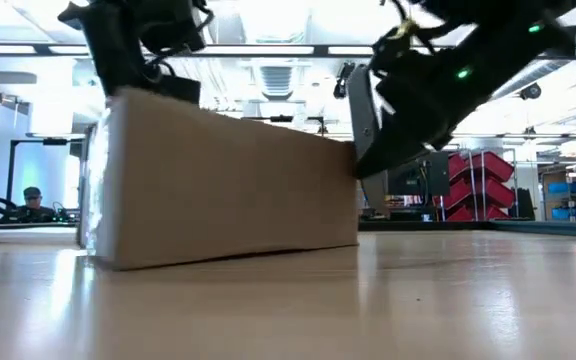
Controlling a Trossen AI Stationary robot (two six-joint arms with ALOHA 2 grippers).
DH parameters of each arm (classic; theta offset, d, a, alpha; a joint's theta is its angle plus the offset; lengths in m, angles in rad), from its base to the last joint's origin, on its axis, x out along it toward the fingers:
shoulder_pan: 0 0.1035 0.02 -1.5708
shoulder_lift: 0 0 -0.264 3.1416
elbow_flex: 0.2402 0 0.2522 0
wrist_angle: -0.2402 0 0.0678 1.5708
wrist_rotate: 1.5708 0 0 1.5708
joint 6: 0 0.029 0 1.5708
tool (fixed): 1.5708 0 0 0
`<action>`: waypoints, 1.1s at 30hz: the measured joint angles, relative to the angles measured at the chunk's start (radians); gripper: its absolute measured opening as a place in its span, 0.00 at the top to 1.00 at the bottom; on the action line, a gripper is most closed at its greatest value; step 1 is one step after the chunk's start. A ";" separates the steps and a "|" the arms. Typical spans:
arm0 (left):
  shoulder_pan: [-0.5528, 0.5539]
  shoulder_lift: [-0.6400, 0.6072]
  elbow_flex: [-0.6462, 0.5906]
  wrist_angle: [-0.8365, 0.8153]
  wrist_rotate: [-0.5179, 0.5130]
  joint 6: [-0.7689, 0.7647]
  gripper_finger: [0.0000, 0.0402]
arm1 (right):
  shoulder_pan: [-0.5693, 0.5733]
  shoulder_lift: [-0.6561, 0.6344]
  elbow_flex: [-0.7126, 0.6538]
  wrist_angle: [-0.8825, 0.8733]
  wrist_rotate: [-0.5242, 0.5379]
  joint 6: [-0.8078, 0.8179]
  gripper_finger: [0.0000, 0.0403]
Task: Pack items into zip bag
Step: Open the brown box using the silver cutter blade
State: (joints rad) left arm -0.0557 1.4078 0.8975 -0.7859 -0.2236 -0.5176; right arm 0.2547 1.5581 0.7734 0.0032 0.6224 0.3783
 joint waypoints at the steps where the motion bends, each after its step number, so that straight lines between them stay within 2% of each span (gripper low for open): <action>1: -0.021 0.000 0.000 0.019 0.024 -0.002 0.70 | -0.022 0.000 0.002 0.001 -0.003 -0.040 0.87; 5: -0.113 0.000 0.000 0.128 0.106 0.005 0.70 | -0.103 -0.005 0.028 0.000 -0.038 -0.222 0.87; 8: -0.176 0.000 0.001 0.185 0.112 0.025 0.70 | -0.140 -0.020 0.057 -0.025 -0.103 -0.329 0.87; 13: -0.273 -0.020 0.001 0.188 0.096 -0.035 0.70 | -0.121 -0.082 0.125 -0.292 -0.106 -0.364 0.87; 16: -0.364 -0.039 0.001 0.267 -0.005 -0.087 0.70 | -0.059 -0.125 0.158 -0.416 -0.100 -0.308 0.87; 18: -0.442 -0.041 0.001 0.348 -0.107 -0.067 0.70 | -0.002 -0.157 0.165 -0.423 -0.099 -0.273 0.87; 22: -0.589 -0.019 0.001 0.497 -0.368 0.035 0.70 | 0.124 -0.193 0.166 -0.275 -0.099 -0.240 0.87; 24: -0.631 0.009 0.001 0.553 -0.446 0.086 0.70 | 0.173 -0.193 0.161 -0.160 -0.102 -0.246 0.87; 28: -0.640 0.077 0.001 0.657 -0.474 0.125 0.70 | 0.233 -0.141 0.160 0.054 -0.107 -0.282 0.87; 33: -0.635 0.158 0.000 0.726 -0.475 0.196 0.68 | 0.252 -0.031 0.160 0.320 -0.108 -0.354 0.87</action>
State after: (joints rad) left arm -0.6907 1.5654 0.8978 -0.0602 -0.6985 -0.3212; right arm 0.5072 1.5272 0.9338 0.3227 0.5141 0.0240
